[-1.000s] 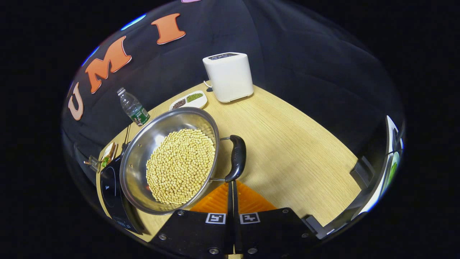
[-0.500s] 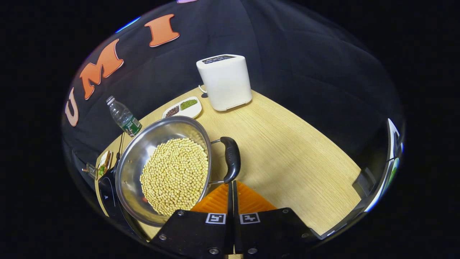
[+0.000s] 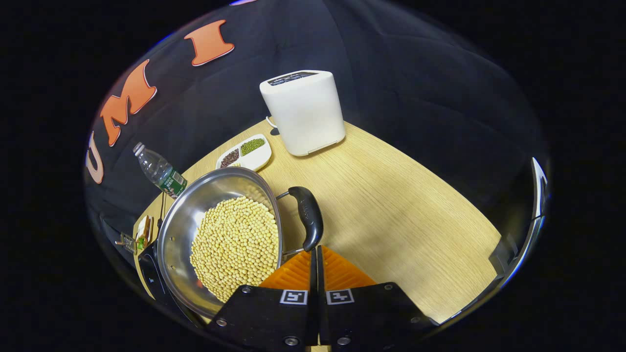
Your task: First push the handle of the pot to place it horizontally, then grasp the pot with both hands and set it on the induction cooktop.
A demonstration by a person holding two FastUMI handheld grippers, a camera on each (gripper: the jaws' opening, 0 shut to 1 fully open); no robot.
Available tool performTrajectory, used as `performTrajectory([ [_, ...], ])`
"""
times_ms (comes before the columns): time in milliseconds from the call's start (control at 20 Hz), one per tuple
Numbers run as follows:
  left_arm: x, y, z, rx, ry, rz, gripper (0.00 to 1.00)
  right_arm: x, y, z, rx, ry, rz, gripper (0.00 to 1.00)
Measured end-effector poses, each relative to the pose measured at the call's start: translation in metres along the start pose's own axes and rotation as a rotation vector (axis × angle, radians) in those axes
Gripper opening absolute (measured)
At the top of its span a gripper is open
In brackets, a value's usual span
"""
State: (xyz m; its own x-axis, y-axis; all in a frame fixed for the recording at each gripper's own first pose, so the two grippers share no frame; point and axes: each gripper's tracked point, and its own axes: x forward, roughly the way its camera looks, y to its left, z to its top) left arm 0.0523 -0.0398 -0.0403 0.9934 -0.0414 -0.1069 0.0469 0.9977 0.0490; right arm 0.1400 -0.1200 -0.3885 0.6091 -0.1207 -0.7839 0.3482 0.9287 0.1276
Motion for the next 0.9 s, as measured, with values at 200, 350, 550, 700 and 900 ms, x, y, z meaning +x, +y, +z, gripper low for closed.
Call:
performTrajectory([
  [200,0.008,-0.001,-0.004,-0.005,0.007,0.002,0.98,0.008,0.000,0.010,-0.005,-0.004,0.002,0.00],
  [350,0.013,-0.005,-0.011,-0.010,0.023,-0.003,0.98,0.017,0.005,0.017,-0.014,-0.009,0.000,0.00],
  [550,0.019,-0.010,-0.019,-0.022,0.038,-0.005,0.98,0.030,0.015,0.027,-0.022,-0.014,-0.004,0.00],
  [700,0.025,-0.009,-0.026,0.000,0.039,0.018,0.98,0.028,0.015,0.026,-0.022,-0.011,-0.003,0.00],
  [900,0.036,-0.034,-0.054,0.004,0.065,-0.005,0.98,0.012,0.006,0.037,-0.038,-0.057,-0.031,0.00],
])
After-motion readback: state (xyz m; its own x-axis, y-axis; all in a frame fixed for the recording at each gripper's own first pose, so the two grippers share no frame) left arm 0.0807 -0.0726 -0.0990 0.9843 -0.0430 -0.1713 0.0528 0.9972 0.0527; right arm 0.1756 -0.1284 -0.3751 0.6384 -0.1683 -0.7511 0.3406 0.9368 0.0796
